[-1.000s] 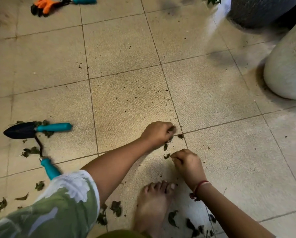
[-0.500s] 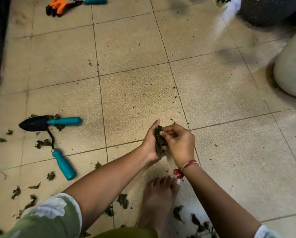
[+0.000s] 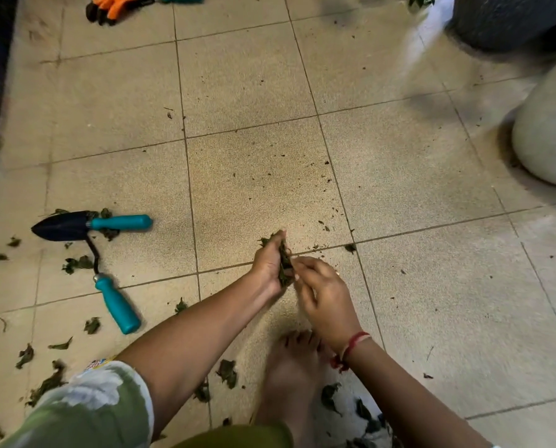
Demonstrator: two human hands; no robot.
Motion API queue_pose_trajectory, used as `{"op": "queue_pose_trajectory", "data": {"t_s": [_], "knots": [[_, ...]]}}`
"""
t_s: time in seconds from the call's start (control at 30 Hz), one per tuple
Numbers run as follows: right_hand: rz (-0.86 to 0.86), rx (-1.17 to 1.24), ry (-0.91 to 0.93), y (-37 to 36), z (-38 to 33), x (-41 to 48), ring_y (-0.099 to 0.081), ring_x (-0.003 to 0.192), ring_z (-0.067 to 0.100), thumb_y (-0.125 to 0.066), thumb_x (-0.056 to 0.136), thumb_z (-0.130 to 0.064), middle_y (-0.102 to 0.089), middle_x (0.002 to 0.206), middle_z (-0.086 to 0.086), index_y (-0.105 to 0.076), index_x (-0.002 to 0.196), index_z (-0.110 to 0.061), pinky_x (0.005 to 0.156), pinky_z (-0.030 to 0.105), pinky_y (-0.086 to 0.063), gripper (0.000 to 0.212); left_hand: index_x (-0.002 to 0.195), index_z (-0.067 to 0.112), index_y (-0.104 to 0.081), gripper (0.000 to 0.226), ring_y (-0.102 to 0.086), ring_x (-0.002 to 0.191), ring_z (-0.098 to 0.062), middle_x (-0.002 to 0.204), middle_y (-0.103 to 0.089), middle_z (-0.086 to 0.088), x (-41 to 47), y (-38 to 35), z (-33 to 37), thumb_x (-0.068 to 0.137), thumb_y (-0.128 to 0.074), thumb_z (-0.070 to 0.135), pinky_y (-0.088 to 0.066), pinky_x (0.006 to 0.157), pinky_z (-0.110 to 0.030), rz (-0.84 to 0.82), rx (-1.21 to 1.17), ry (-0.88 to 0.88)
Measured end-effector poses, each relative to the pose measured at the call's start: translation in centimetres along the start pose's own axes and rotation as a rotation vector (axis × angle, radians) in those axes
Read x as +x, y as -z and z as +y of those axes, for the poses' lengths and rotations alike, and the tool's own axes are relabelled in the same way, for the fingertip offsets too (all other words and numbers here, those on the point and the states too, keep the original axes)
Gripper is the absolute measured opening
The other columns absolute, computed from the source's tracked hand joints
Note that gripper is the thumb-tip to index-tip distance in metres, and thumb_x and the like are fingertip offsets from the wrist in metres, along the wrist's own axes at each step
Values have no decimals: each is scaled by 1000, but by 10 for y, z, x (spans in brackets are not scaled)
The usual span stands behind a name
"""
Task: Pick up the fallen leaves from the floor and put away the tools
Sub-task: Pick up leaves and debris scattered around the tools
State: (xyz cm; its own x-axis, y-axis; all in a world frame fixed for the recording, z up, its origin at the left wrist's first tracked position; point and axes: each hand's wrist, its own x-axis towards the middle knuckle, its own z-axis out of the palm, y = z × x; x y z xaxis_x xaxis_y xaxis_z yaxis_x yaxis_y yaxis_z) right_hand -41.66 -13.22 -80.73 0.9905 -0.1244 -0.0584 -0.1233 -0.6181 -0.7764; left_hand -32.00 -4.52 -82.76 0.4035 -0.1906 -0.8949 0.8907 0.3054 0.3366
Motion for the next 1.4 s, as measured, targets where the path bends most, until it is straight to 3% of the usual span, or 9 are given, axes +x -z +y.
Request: {"op": "queue_pose_trajectory", "data": {"t_s": [0.1,0.2,0.37,0.57,0.7,0.9,1.07,1.27,1.4], "knots": [[98,-69,-147,11,25,-2,-44,127,22,-53,95,-26,-44,140,6,-50,137,-16,104,46,-42,43,63,20,-48,34,-37,31,-4,41,-44,9,2,7,9,92,-59,36,-24,28,-13,-30,-19,5],[86,-243,-364,29,58,6,-5,144,17,-42,94,-53,0,159,-3,-7,152,-25,116,42,-10,73,64,21,-47,33,-38,31,-4,42,-45,9,5,10,13,92,-58,34,-23,29,-11,-52,-23,-5],[-216,-556,-175,12,76,19,22,143,15,-3,87,-72,25,155,1,19,148,-20,116,37,14,84,63,20,-47,34,-37,31,-5,42,-44,8,5,19,16,91,-58,34,-24,29,-12,-35,-1,-7],[-275,-691,130,-27,57,60,8,146,24,-7,95,-62,14,157,6,9,151,-17,115,39,13,74,67,23,-46,29,-37,32,-4,42,-44,10,4,33,24,94,-54,33,-22,29,-10,-35,-63,-19],[-186,-674,-9,-16,63,106,16,144,22,-6,95,-59,24,154,6,15,149,-17,116,41,13,72,64,22,-46,30,-36,33,-5,43,-45,9,4,48,33,92,-54,30,-22,30,-11,-21,-92,-15],[12,-514,-116,33,77,179,8,145,20,-16,98,-58,12,158,4,6,151,-18,118,42,5,70,61,22,-45,31,-36,33,-5,44,-44,9,11,62,49,90,-54,28,-24,29,-12,-36,-111,-12],[-251,-577,46,36,71,218,-6,146,26,-11,95,-61,-2,159,10,-2,152,-14,119,45,-9,74,58,22,-48,33,-36,34,-5,44,-45,10,12,61,60,90,-54,29,-23,30,-11,-47,-138,-12],[-615,-598,384,-4,52,112,9,145,16,-1,92,-61,12,157,2,7,150,-18,120,38,2,73,60,22,-47,33,-38,31,-5,42,-45,10,15,48,58,90,-55,31,-23,30,-10,-2,-191,18],[-842,-557,576,-6,46,49,0,145,17,-19,94,-62,-3,158,4,-9,152,-17,115,35,12,74,60,23,-45,33,-37,31,-5,40,-45,10,14,37,50,91,-54,31,-21,31,-9,-13,-194,29]]}}
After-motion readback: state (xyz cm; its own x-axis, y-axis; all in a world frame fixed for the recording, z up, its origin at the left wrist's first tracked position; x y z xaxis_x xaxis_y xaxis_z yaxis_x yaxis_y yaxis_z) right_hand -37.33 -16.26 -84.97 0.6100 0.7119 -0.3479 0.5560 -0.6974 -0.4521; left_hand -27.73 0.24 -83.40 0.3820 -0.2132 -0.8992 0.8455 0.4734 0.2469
